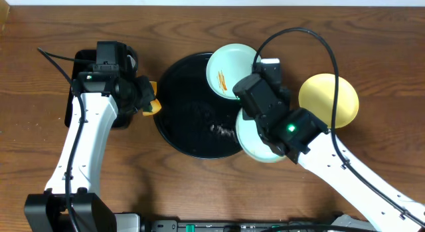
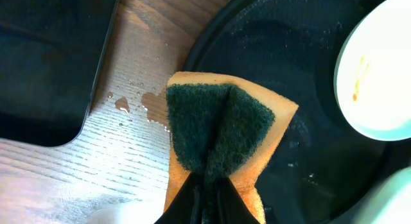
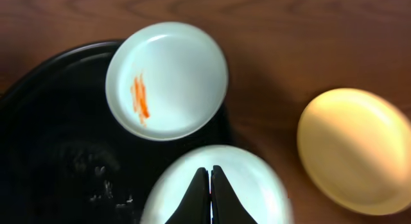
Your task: Clean dirty plates on tray and stack at the side
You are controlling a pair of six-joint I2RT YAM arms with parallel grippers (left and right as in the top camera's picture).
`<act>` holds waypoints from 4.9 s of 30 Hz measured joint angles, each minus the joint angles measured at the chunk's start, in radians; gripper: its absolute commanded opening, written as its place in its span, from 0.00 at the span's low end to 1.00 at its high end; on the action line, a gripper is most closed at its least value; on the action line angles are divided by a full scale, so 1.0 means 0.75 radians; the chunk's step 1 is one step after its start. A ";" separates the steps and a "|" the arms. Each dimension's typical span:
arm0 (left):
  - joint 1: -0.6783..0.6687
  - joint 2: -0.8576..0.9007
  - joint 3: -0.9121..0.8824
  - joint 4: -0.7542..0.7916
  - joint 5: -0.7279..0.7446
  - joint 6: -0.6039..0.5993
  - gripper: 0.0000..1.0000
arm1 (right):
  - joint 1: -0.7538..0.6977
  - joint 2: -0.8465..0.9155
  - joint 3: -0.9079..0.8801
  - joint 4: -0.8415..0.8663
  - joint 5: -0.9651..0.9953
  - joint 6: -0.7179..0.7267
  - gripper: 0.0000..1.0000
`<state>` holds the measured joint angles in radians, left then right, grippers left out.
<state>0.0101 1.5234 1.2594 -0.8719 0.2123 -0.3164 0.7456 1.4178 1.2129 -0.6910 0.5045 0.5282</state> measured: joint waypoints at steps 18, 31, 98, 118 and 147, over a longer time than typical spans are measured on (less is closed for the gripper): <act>0.000 0.000 0.000 0.000 0.001 0.000 0.07 | -0.301 0.002 -0.054 -0.073 -0.469 0.076 0.54; -0.003 0.000 0.000 0.000 0.001 0.000 0.07 | -0.527 0.002 -0.056 -0.384 -0.727 0.037 0.63; -0.089 0.000 0.000 0.092 0.005 0.000 0.07 | -1.242 -0.129 -0.788 -0.264 -0.742 -0.113 0.42; -0.089 0.000 0.000 0.092 0.005 0.000 0.07 | -1.242 -0.129 -0.834 -0.167 -0.742 -0.109 0.08; -0.089 0.000 0.000 0.137 0.005 0.000 0.07 | -1.242 -0.243 -0.767 -0.260 -1.125 -0.343 0.01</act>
<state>-0.0563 1.5234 1.2594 -0.7689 0.2157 -0.3164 -0.1856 1.2354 0.6380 -0.8864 -0.3389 0.2707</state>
